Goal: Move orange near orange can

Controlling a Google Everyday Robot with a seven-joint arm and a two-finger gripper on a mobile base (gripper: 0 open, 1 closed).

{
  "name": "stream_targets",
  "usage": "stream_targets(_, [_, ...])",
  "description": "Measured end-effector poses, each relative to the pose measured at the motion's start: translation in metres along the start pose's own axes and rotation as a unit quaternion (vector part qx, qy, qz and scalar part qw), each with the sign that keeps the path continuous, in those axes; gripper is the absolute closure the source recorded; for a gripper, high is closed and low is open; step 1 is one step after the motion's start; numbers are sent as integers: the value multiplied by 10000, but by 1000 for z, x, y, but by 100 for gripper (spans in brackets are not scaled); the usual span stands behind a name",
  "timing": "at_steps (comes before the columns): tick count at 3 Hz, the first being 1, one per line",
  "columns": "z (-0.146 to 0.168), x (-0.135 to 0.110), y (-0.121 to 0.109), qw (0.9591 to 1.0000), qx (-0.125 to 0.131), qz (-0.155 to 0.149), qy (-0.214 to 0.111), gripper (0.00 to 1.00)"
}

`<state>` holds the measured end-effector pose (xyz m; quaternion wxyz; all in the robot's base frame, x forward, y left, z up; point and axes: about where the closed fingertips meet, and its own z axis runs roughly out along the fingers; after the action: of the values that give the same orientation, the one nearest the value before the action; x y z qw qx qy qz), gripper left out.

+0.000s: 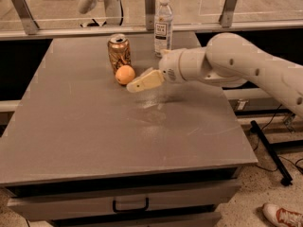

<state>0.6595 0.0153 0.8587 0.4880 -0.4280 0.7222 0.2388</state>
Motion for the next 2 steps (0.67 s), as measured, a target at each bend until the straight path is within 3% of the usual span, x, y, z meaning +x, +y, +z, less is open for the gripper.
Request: stream_targets(2, [-98, 4, -61, 9984, 225, -202, -468, 0])
